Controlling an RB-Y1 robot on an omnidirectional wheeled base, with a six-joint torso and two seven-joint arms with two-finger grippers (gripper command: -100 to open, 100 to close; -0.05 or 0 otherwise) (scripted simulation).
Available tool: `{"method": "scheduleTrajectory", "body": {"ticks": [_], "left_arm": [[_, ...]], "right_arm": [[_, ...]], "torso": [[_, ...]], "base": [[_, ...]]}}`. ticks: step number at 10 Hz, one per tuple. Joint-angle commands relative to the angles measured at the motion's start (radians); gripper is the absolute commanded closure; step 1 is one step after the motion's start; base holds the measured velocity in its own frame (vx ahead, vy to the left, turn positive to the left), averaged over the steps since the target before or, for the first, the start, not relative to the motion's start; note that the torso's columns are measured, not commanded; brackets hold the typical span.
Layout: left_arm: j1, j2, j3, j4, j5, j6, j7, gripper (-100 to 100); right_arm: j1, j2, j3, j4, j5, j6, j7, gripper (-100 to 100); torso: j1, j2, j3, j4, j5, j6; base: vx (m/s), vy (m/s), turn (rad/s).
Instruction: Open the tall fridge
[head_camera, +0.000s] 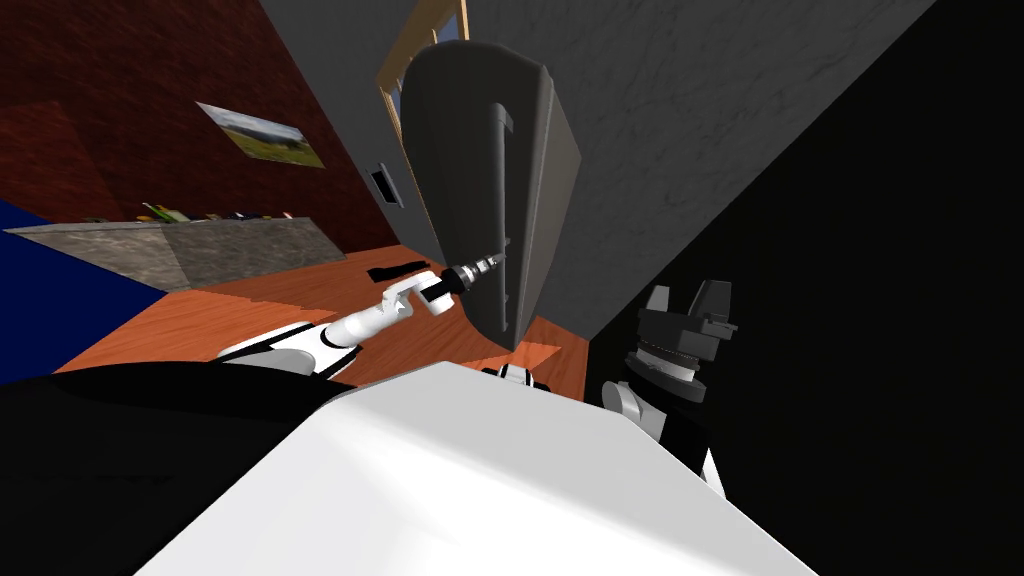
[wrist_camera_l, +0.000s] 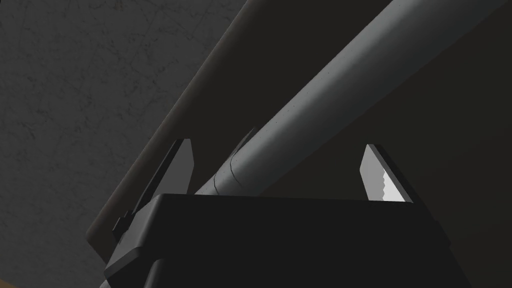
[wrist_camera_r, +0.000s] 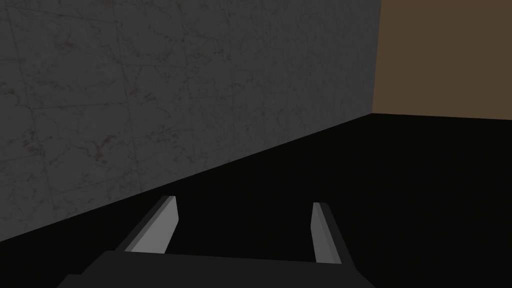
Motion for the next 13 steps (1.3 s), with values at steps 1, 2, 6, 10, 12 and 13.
{"method": "scheduleTrajectory", "body": {"ticks": [1,2,6,10,12,13], "left_arm": [[-0.032,0.044,-0.016,-0.002,0.004,0.051,0.003,-100],[-0.021,0.036,-0.010,-0.002,0.004,0.034,0.003,-100],[-0.025,0.056,-0.020,-0.043,0.009,0.047,0.011,100],[-0.013,0.091,-0.069,-0.171,0.006,0.014,0.025,100],[-0.010,0.100,-0.082,-0.207,0.005,0.006,0.028,100],[-0.007,0.109,-0.094,-0.239,0.004,-0.003,0.032,100]], "right_arm": [[0.000,0.000,0.000,0.000,0.000,0.000,0.000,0],[0.000,0.000,0.000,0.000,0.000,0.000,0.000,0],[0.000,0.000,0.000,0.000,0.000,0.000,0.000,0],[0.000,-0.001,0.000,0.000,0.000,0.000,0.000,0],[0.000,-0.001,-0.001,0.000,0.000,0.000,0.000,0],[0.000,0.000,0.000,0.000,0.000,0.000,0.000,0]], "torso": [[0.000,0.000,0.000,0.000,0.000,0.000],[0.000,0.000,0.000,0.000,0.000,0.000],[0.000,0.003,0.001,0.002,0.000,0.002],[0.009,0.006,0.003,0.004,0.003,-0.003],[0.008,0.004,0.000,0.007,0.002,-0.004],[0.001,-0.001,-0.004,0.007,0.001,-0.004]], "base": [[0.020,-0.024,0.023],[0.010,-0.010,0.005],[0.036,0.012,0.001],[-0.089,0.325,-0.023],[-0.108,0.312,-0.016],[-0.043,0.202,0.031]]}}
